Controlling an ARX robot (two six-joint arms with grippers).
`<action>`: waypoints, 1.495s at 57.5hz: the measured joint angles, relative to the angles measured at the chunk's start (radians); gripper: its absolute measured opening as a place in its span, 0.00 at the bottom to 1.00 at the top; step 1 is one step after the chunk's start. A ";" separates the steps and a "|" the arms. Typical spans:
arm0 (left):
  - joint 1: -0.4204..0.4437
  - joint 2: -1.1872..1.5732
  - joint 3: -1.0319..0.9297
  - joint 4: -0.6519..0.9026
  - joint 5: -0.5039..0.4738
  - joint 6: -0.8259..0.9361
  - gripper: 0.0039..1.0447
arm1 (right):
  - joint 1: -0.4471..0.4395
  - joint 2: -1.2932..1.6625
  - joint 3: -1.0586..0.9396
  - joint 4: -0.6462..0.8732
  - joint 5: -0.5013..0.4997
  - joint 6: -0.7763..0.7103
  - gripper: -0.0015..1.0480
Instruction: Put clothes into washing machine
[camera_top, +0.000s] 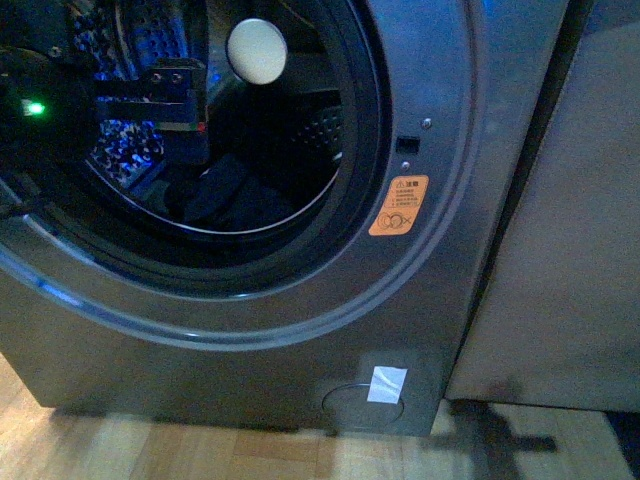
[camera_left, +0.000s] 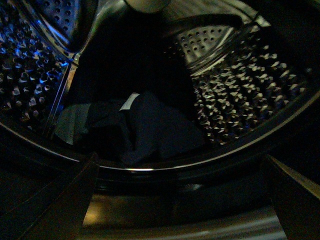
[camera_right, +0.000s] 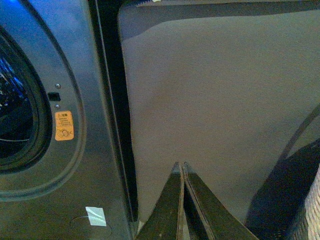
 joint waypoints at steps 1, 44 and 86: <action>-0.002 -0.027 -0.021 -0.001 0.010 0.000 0.94 | 0.000 0.000 0.000 0.000 0.000 0.000 0.02; 0.121 -0.723 -0.682 0.171 -0.027 0.005 0.03 | 0.000 0.000 0.000 0.000 0.000 0.000 0.02; 0.191 -1.268 -0.795 -0.232 0.035 0.006 0.03 | 0.000 0.000 0.000 0.000 0.000 0.000 0.02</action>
